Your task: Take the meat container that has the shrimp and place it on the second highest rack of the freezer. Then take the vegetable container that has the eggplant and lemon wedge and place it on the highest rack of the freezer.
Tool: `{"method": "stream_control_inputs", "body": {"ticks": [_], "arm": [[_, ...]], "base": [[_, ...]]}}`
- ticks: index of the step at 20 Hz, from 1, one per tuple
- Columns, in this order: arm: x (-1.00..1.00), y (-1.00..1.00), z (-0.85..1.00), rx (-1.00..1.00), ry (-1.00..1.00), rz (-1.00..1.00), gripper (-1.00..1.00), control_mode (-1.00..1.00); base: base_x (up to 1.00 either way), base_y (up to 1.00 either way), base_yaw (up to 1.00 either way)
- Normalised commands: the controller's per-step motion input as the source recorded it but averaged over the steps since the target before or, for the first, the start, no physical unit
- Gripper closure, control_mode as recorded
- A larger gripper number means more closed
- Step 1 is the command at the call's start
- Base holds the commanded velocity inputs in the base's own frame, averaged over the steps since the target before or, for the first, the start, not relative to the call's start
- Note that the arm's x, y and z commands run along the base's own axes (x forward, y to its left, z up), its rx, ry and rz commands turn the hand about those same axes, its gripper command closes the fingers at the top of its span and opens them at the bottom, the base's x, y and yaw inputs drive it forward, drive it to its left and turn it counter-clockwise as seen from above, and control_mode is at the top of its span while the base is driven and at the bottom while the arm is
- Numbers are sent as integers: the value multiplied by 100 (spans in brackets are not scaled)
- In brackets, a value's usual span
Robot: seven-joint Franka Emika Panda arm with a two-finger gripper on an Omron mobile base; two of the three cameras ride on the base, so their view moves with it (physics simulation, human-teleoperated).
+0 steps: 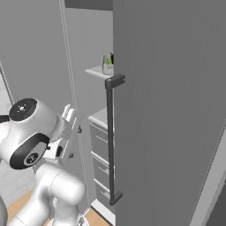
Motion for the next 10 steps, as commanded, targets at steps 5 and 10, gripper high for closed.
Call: {"method": "stream_control_inputs", "body": {"ticks": [5,10], "arm": [[0,0,-99,0,-6,12,-100,-100],[-7,44,-73,-7,-14,4,-100,-100]], "base": [[0,0,0],[0,0,0]]}}
